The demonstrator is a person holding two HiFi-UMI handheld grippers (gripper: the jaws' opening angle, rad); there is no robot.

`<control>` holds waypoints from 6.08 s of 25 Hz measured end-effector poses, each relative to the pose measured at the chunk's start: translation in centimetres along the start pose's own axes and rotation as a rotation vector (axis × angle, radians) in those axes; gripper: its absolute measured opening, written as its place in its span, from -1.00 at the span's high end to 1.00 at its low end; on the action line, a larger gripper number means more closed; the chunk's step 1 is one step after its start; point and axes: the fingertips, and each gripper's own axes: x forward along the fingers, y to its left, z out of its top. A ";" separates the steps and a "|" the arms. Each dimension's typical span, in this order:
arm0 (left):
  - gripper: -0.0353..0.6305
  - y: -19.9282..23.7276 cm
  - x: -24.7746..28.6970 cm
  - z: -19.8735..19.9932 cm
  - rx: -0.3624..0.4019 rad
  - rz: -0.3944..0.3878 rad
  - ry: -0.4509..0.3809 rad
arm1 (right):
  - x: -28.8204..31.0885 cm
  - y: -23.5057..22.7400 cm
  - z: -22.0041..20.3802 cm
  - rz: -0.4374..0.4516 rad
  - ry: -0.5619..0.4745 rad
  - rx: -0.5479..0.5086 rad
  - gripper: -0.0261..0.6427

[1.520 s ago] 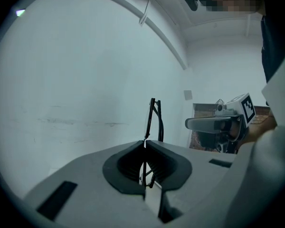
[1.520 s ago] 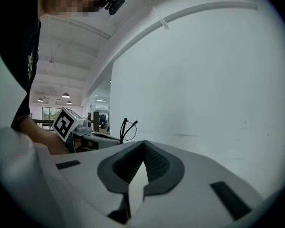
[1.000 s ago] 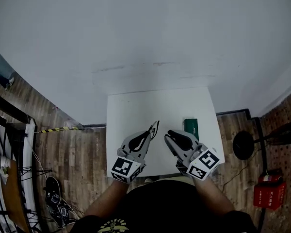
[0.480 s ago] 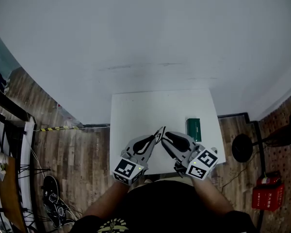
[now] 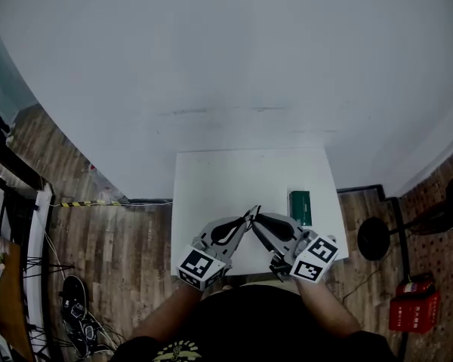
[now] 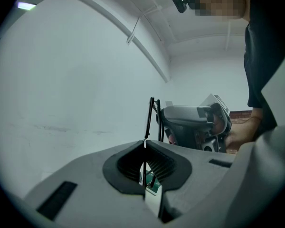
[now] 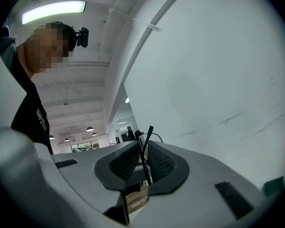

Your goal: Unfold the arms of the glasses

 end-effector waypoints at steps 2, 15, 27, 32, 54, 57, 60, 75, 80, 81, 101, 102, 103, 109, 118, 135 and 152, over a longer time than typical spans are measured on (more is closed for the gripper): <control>0.83 -0.1 0.0 0.1 0.002 -0.004 0.001 | -0.2 0.1 -0.1 -0.002 -0.004 0.013 0.83; 0.83 1.0 -0.9 0.7 -0.059 0.028 -0.023 | -2.9 0.2 -0.9 -0.062 -0.008 0.028 0.86; 0.83 3.6 -2.2 1.4 -0.147 0.070 -0.050 | -4.4 -0.6 -3.0 -0.110 -0.013 0.094 0.86; 0.83 4.6 -3.4 2.1 -0.172 0.100 -0.078 | -4.2 -0.5 -4.1 -0.113 0.003 0.123 0.86; 0.83 7.3 -6.5 2.8 -0.291 0.192 -0.157 | -2.9 -1.7 -8.4 -0.092 0.160 0.212 0.88; 0.83 7.4 -6.2 2.8 -0.271 0.206 -0.156 | -3.0 -2.6 -8.8 -0.095 0.175 0.230 0.92; 0.83 7.8 -5.6 2.3 -0.199 0.248 -0.118 | -3.3 -3.8 -8.7 -0.110 0.167 0.222 0.89; 0.83 8.8 -0.7 -2.3 -0.007 0.330 0.092 | -3.9 -8.3 -2.1 -0.231 0.063 -0.056 0.54; 0.83 7.3 2.0 -2.8 0.008 0.290 0.113 | -2.7 -7.6 -2.5 -0.169 0.102 -0.079 0.54; 0.83 7.0 2.4 -2.9 0.013 0.282 0.116 | -2.5 -7.6 -2.5 -0.158 0.104 -0.075 0.54; 0.83 1.0 3.6 -3.5 0.153 0.182 0.197 | -0.2 -3.6 -2.4 -0.061 0.123 -0.108 0.54; 0.83 0.8 3.5 -3.5 0.160 0.175 0.194 | -0.3 -3.6 -2.6 -0.067 0.130 -0.112 0.57; 0.83 0.7 3.5 -3.5 0.169 0.167 0.187 | -0.3 -3.5 -2.7 -0.076 0.133 -0.118 0.61; 0.83 0.2 2.9 -2.9 0.155 0.160 0.174 | -0.7 -3.1 -2.8 -0.109 0.137 -0.143 0.87; 0.83 0.7 1.7 -3.2 0.243 0.164 0.172 | -0.7 -2.0 -3.2 -0.110 0.152 -0.171 0.87; 0.83 2.0 -0.5 -3.1 0.350 0.188 0.173 | 0.3 -0.1 -4.1 -0.105 0.199 -0.227 0.87; 0.83 1.2 0.4 -4.2 0.574 0.095 0.285 | -1.5 -0.8 -5.3 -0.198 0.268 -0.238 0.87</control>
